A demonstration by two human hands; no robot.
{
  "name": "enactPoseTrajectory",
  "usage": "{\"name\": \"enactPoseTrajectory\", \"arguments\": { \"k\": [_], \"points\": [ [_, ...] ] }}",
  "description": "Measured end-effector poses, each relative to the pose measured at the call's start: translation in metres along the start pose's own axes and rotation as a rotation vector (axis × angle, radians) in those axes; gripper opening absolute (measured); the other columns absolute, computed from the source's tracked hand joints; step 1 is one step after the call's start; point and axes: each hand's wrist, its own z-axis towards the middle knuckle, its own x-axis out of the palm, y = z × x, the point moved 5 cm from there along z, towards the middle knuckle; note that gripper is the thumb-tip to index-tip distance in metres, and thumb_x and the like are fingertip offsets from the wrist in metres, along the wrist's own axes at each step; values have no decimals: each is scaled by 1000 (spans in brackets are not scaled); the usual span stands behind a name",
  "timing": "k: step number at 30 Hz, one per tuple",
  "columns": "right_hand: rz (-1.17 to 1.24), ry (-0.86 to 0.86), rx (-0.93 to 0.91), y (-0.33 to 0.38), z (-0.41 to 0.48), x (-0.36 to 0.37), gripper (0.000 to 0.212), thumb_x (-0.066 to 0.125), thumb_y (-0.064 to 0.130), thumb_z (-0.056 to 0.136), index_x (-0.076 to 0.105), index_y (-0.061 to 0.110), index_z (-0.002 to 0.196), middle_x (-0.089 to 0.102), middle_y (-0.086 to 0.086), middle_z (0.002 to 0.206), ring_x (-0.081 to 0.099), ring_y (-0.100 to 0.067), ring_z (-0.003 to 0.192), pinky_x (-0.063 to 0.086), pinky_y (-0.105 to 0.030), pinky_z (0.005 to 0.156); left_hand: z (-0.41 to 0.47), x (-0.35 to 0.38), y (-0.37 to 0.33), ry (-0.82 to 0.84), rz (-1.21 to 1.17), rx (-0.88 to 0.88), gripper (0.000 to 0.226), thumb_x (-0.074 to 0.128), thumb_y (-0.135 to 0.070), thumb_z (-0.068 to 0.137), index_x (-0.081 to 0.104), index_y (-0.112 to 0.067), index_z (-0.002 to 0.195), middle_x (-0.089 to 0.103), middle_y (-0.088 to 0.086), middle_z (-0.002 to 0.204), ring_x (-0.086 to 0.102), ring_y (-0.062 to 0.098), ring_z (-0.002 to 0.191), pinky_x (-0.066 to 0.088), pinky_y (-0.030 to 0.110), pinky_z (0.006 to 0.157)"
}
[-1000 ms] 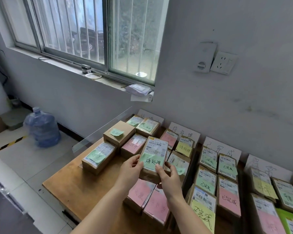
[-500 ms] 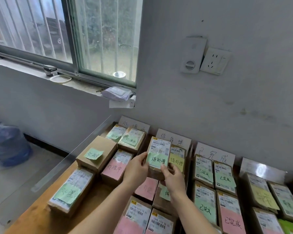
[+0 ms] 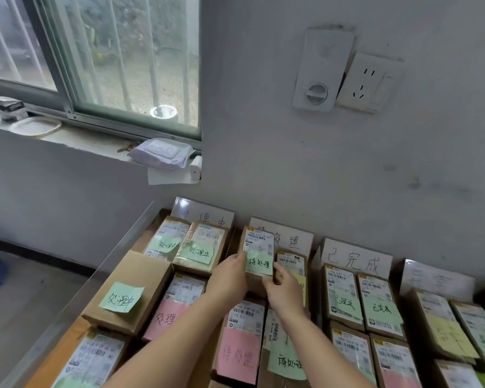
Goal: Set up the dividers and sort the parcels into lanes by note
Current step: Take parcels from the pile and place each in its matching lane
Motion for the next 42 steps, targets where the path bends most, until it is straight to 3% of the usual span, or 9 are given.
{"name": "enactPoseTrajectory", "arguments": {
  "k": [8,12,18,26,32,36,42],
  "points": [
    [-250,-13,-110,-7,0,6,47,53,26,99,45,20,146,55,5,140,49,-14,130,39,-28,106,13,11,7,-3,77,42,54,58,-1,89,45,-16,139,59,0,127,61,21,111,54,32,89],
    [-310,9,-123,-4,-4,-1,46,56,27,97,46,25,142,57,8,133,54,-12,122,46,-29,100,11,9,4,-5,116,73,52,56,-3,90,44,-16,139,58,2,126,60,22,110,53,31,87],
    [-507,19,-212,4,-20,-36,50,60,29,93,45,23,141,55,4,135,51,-15,123,46,-33,101,2,-3,-15,-42,253,147,45,60,-5,87,50,-15,130,56,2,124,51,21,116,50,34,93],
    [-755,-40,-269,-5,-61,-120,58,55,39,95,37,20,147,44,-1,148,37,-22,138,33,-37,113,-35,-1,-93,-74,427,311,44,63,-19,89,51,-17,131,55,0,130,49,20,121,48,35,94],
    [-875,-130,-251,-38,-108,-203,49,59,42,90,50,23,134,54,-1,133,47,-24,127,43,-40,100,-85,21,-177,-116,478,444,34,56,-19,90,55,-17,124,57,0,126,51,21,119,50,36,91],
    [-923,-156,-204,-70,-147,-266,54,59,41,90,45,21,139,49,-4,139,41,-26,131,37,-41,105,-123,49,-229,-90,471,478,32,55,-10,88,56,-15,120,58,2,120,53,22,113,49,34,81],
    [-953,-195,-116,-126,-202,-358,56,61,42,89,47,20,138,48,-7,141,40,-28,133,37,-40,107,-177,102,-303,-101,401,502,25,55,-14,91,58,-18,115,62,3,112,60,21,102,53,34,82]
  ]
}}
